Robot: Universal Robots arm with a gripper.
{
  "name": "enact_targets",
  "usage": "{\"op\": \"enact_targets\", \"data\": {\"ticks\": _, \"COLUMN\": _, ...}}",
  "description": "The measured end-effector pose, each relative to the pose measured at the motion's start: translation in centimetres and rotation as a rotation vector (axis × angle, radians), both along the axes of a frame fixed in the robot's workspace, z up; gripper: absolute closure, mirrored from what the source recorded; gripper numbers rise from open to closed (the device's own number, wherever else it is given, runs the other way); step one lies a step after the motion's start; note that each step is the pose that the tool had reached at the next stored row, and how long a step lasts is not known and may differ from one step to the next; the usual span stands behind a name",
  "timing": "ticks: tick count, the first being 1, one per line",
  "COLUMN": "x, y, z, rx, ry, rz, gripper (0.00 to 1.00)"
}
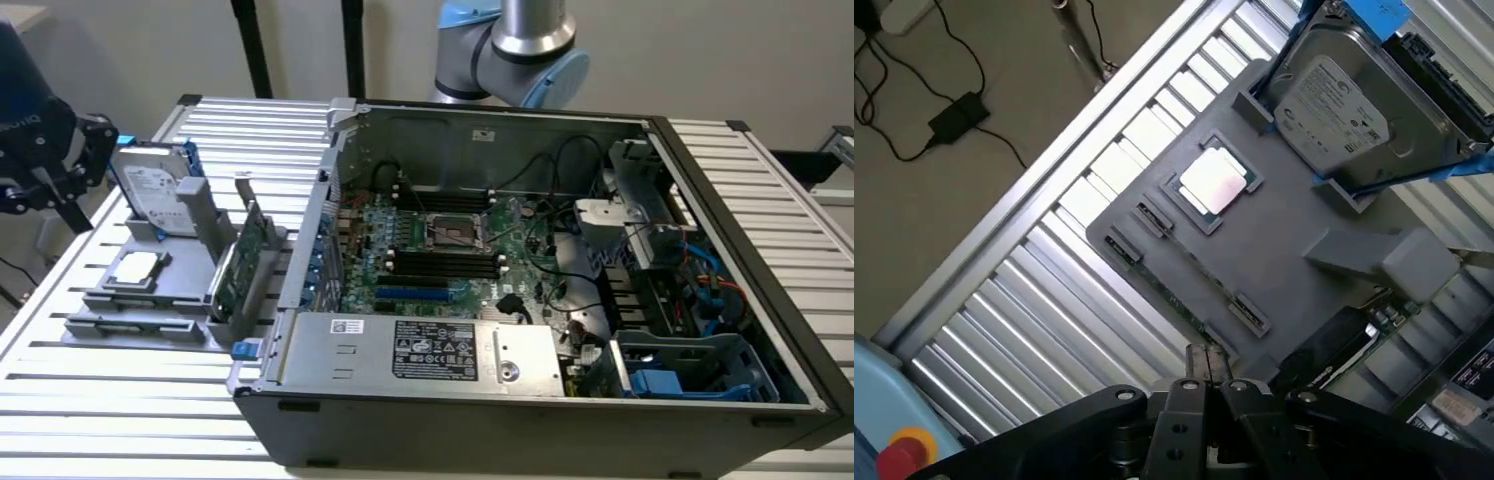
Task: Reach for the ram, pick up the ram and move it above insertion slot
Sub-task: 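Pick up the ram and move it above insertion slot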
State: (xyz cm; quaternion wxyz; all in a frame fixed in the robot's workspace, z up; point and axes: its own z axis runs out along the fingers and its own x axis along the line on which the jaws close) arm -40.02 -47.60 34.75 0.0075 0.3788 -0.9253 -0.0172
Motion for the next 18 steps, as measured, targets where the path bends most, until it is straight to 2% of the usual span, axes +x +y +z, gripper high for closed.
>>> {"op": "enact_targets", "data": {"ticks": 18, "x": 0.0, "y": 0.0, "z": -0.56, "rx": 0.0, "ry": -0.0004, "rz": 0.326, "gripper": 0.89}}
